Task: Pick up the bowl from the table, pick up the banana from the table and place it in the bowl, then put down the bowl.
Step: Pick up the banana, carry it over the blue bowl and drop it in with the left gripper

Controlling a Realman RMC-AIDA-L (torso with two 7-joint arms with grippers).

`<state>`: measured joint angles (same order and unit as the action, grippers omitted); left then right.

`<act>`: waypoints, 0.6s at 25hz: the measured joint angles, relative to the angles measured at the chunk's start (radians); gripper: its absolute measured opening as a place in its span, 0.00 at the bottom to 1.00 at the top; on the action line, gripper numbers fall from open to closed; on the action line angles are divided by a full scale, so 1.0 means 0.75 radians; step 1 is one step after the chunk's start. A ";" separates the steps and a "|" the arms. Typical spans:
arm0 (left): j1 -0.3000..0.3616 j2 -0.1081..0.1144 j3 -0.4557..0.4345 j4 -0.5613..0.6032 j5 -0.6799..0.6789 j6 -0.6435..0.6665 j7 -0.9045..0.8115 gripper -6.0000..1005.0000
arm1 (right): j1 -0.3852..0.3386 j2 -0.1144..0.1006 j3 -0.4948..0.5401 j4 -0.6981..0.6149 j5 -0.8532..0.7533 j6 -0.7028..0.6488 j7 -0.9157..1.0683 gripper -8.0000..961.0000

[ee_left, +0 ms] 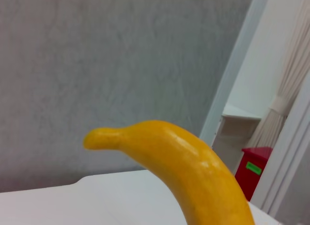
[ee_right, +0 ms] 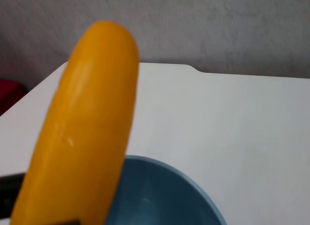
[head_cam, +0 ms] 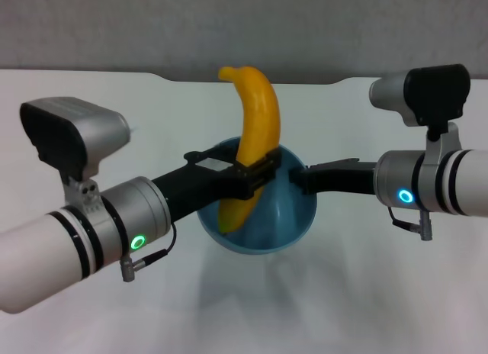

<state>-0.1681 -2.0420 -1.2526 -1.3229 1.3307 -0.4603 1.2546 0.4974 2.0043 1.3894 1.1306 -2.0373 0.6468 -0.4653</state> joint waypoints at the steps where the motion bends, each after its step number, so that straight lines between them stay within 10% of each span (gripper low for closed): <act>1: -0.001 0.000 0.005 0.004 -0.001 0.006 0.013 0.55 | 0.001 -0.001 0.003 0.000 -0.002 0.000 0.000 0.05; 10: -0.006 -0.002 0.012 0.019 -0.003 0.020 0.029 0.56 | 0.007 0.000 0.016 0.002 -0.015 0.014 -0.001 0.05; 15: 0.006 -0.002 0.005 -0.004 -0.003 0.020 0.031 0.72 | 0.008 -0.001 0.037 0.000 -0.033 0.031 -0.001 0.05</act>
<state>-0.1638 -2.0432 -1.2492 -1.3259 1.3284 -0.4454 1.2776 0.5034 2.0034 1.4173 1.1308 -2.0618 0.6699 -0.4664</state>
